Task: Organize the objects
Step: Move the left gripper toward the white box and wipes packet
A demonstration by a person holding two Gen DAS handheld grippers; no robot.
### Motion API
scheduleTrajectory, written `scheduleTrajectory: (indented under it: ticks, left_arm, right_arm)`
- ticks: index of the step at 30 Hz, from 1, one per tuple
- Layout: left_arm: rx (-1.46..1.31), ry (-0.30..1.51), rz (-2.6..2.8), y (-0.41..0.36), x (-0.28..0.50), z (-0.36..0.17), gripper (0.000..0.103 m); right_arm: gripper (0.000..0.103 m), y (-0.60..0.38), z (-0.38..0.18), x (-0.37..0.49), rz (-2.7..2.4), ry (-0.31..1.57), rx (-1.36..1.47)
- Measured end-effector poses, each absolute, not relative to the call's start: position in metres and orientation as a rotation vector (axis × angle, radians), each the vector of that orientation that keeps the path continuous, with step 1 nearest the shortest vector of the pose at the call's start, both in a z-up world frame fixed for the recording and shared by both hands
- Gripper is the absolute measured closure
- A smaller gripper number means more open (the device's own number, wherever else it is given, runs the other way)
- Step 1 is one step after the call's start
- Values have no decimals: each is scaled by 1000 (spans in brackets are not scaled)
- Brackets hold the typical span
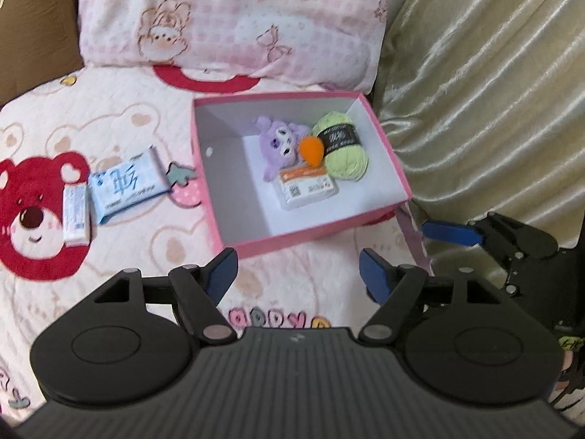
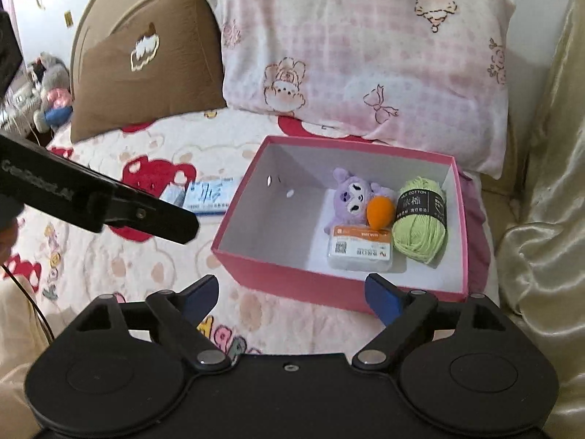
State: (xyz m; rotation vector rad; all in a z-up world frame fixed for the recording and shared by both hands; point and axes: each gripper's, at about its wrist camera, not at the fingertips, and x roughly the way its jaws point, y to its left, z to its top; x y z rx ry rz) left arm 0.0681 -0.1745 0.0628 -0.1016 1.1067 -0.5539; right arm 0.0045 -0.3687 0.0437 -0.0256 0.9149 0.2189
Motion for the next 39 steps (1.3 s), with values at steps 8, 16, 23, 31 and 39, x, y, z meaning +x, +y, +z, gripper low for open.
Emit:
scheduleTrajectory:
  ticks: [8, 16, 23, 31, 39]
  left_arm:
    - [-91, 1142, -549, -144, 54, 59, 23]
    - [-77, 1157, -534, -119, 48, 56, 15]
    - [-82, 1095, -458, -81, 51, 60, 9]
    - [-116, 1081, -447, -46, 61, 36, 8]
    - [-216, 1053, -465, -8, 84, -6, 8]
  right_arm:
    - [13, -346, 53, -7, 279, 930, -49]
    - [13, -319, 54, -10, 328, 967, -64]
    - [13, -292, 58, -8, 408, 975, -53]
    - [13, -260, 46, 19, 461, 951, -87]
    - [13, -223, 23, 44, 560, 900, -127]
